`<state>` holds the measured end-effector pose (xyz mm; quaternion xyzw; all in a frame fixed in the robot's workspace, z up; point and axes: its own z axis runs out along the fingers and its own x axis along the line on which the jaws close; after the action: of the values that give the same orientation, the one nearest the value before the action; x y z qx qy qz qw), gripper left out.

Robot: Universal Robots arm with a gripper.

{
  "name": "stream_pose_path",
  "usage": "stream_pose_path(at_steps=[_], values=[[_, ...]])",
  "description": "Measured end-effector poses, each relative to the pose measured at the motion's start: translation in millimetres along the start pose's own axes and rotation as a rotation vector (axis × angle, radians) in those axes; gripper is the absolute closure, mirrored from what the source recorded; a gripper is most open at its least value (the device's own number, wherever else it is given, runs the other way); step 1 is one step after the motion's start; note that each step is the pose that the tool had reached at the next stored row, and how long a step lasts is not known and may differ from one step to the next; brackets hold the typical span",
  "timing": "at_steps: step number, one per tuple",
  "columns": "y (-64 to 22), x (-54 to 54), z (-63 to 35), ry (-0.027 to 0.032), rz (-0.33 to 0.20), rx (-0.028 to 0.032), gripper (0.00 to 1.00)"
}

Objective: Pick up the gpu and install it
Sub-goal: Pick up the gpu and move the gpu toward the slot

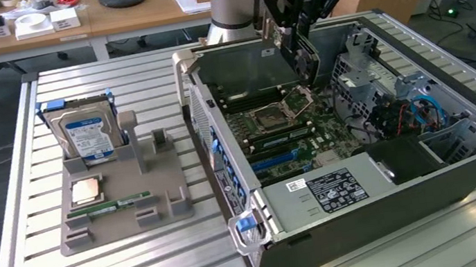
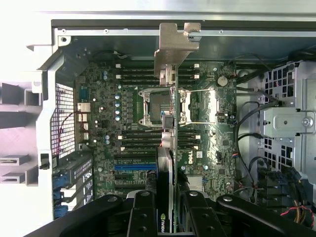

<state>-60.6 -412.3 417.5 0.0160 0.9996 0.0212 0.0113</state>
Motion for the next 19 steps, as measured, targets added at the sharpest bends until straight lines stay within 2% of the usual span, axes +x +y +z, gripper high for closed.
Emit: stream_pose_path(at_steps=[5,9,19], values=[[0.0,-1.3,0.0,0.0001,0.0,0.0,0.74],[0.2,-7.2,0.3,0.0,0.0,0.0,0.74],[1.1,-37.6,1.2,0.0,0.0,0.0,0.74]])
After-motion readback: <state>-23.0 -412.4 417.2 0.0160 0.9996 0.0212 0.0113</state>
